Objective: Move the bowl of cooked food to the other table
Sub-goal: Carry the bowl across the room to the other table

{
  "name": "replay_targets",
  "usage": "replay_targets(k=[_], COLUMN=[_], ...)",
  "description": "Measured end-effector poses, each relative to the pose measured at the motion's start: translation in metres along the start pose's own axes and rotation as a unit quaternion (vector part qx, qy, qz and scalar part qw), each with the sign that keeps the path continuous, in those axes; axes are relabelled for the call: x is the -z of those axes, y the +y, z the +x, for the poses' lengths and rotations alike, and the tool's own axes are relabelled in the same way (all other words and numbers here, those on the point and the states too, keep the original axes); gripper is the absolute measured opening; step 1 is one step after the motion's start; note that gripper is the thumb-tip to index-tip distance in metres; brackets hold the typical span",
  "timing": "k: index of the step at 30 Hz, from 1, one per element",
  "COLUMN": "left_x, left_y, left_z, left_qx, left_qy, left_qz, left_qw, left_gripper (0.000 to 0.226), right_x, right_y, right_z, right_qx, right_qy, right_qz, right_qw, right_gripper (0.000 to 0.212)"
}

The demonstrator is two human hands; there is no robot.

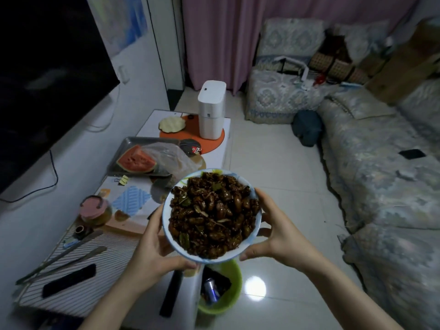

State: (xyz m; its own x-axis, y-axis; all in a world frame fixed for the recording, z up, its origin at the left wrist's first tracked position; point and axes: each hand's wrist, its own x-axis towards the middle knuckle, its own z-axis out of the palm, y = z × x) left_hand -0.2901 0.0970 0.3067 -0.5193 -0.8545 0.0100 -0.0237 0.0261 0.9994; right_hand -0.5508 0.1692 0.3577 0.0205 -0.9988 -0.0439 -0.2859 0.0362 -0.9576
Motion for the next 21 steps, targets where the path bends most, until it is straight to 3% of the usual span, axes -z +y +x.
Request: replay_targets(k=[10, 16, 21], left_x=[-0.097, -0.131, -0.161], left_y=[0.029, 0.029, 0.027], left_z=[0.071, 0.164, 0.263], left_qx=[-0.001, 0.0, 0.008], left_qy=[0.045, 0.069, 0.093], left_qz=[0.012, 0.021, 0.007], left_qw=[0.999, 0.997, 0.996], left_gripper=[0.112, 0.112, 0.118], right_x=[0.124, 0.202, 0.281], right_y=[0.025, 0.054, 0.067], right_z=[0.021, 0.097, 0.183], right_qx=[0.017, 0.037, 0.038], right_qy=[-0.025, -0.048, -0.073], right_qz=[-0.017, -0.036, -0.05], right_qw=[0.999, 0.997, 0.995], right_gripper=[0.112, 0.121, 0.115])
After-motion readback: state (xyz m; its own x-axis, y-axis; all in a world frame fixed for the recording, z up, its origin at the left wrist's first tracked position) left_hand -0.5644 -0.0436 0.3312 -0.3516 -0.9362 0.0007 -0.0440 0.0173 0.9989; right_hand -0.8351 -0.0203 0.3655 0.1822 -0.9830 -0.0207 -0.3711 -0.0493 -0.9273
